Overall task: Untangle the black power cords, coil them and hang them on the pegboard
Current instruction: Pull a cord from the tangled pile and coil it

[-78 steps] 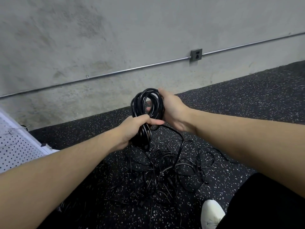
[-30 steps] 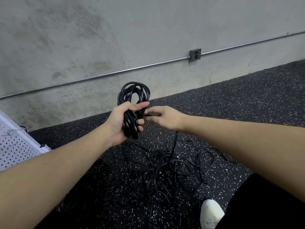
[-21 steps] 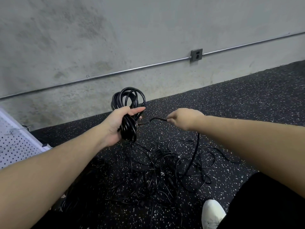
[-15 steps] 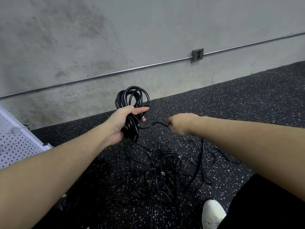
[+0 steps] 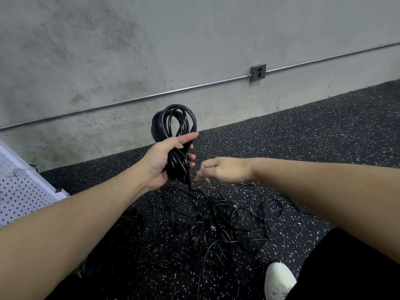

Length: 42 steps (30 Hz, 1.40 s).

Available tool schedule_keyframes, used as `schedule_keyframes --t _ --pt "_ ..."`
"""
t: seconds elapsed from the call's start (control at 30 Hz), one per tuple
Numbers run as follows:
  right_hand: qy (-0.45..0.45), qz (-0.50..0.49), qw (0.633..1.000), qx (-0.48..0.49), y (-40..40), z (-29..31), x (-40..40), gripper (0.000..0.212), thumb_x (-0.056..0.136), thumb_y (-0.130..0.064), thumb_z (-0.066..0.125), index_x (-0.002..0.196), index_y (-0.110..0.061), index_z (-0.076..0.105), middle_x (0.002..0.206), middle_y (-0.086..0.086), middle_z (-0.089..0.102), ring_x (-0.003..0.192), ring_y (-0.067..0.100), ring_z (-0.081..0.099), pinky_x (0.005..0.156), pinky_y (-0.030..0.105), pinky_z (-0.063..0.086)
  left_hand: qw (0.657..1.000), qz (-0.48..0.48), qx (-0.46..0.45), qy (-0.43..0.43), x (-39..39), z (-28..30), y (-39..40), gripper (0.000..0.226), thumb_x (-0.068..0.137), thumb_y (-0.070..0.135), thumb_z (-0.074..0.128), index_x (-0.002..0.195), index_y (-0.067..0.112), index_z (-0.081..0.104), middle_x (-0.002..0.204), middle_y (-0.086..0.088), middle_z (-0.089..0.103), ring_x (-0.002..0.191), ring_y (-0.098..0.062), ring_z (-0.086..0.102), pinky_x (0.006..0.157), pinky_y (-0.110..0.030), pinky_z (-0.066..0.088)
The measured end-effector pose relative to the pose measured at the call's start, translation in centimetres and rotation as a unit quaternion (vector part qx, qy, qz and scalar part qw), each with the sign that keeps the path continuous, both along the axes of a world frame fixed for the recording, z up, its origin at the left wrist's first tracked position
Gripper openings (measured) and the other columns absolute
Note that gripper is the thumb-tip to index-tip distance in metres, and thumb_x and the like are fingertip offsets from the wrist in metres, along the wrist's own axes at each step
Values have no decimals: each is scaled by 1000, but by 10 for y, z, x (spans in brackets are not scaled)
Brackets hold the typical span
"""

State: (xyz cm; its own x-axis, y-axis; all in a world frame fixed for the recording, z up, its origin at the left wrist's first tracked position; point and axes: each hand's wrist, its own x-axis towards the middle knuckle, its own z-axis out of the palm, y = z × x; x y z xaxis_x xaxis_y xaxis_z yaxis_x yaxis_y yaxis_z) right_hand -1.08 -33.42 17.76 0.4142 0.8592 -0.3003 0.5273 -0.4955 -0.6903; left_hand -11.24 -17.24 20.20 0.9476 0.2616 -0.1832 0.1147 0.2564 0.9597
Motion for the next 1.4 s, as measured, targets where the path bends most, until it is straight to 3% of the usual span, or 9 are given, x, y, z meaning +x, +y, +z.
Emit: schedule_keyframes --t 0.1,0.27,0.47,0.63,0.73,0.83,0.97,1.13,1.4 --pt "64 -18 997 47 3 -1 -1 15 103 -35 51 114 -25 50 133 -2 65 130 14 53 108 31 38 998 21 -48 -20 0 3 -1 41 97 8 44 102 18 84 94 -7 64 73 -18 64 82 -41 60" --pt "53 39 998 14 12 -2 -13 25 101 -48 55 118 -33 65 136 -10 62 132 13 50 119 39 27 998 16 -50 -17 0 5 -7 42 98 9 43 99 20 84 104 -8 61 77 -18 65 87 -45 61" --pt "87 51 995 18 14 3 -22 40 109 -41 38 81 -16 52 70 2 67 58 14 58 70 31 47 999 29 -6 -16 3 3 2 38 97 13 47 109 21 82 82 -6 60 63 -18 54 67 -35 50" --pt "-67 84 994 -36 3 -2 -11 39 102 -50 52 75 -22 49 68 -6 50 59 9 46 72 30 47 998 66 10 -13 2 1 14 32 98 16 52 108 25 82 90 -3 60 67 -15 52 67 -33 48" --pt "-56 56 997 -25 -1 5 -5 33 98 -44 62 76 -22 52 63 -9 46 45 1 42 58 17 45 996 83 24 5 1 -2 21 27 98 20 57 107 27 82 93 -3 62 64 -12 54 68 -32 46" --pt "-3 14 998 -57 -6 9 6 36 95 -41 68 73 -18 53 56 -6 43 42 8 48 63 30 54 992 113 37 36 2 -1 22 24 94 25 64 112 25 80 99 -3 64 58 -9 57 64 -30 46" --pt "17 -1 1000 23 -11 16 8 33 96 -40 66 73 -19 57 55 -7 44 50 12 41 53 21 42 983 121 100 96 4 -6 27 58 63 44 85 115 21 77 90 4 71 57 -8 63 65 -29 46" --pt "105 -42 985 132 -8 31 4 26 105 -35 52 107 -16 70 63 -6 48 49 9 37 46 21 31 976 90 160 115 -1 -9 28 46 69 69 77 98 35 83 114 -1 74 105 -16 66 100 -41 49" --pt "-6 -117 957 264 8 36 -5 12 94 -31 71 88 -23 79 60 -13 66 50 2 53 52 20 41 975 -26 213 63 -3 -9 6 72 39 70 89 95 26 81 102 1 80 107 -20 71 102 -39 50"
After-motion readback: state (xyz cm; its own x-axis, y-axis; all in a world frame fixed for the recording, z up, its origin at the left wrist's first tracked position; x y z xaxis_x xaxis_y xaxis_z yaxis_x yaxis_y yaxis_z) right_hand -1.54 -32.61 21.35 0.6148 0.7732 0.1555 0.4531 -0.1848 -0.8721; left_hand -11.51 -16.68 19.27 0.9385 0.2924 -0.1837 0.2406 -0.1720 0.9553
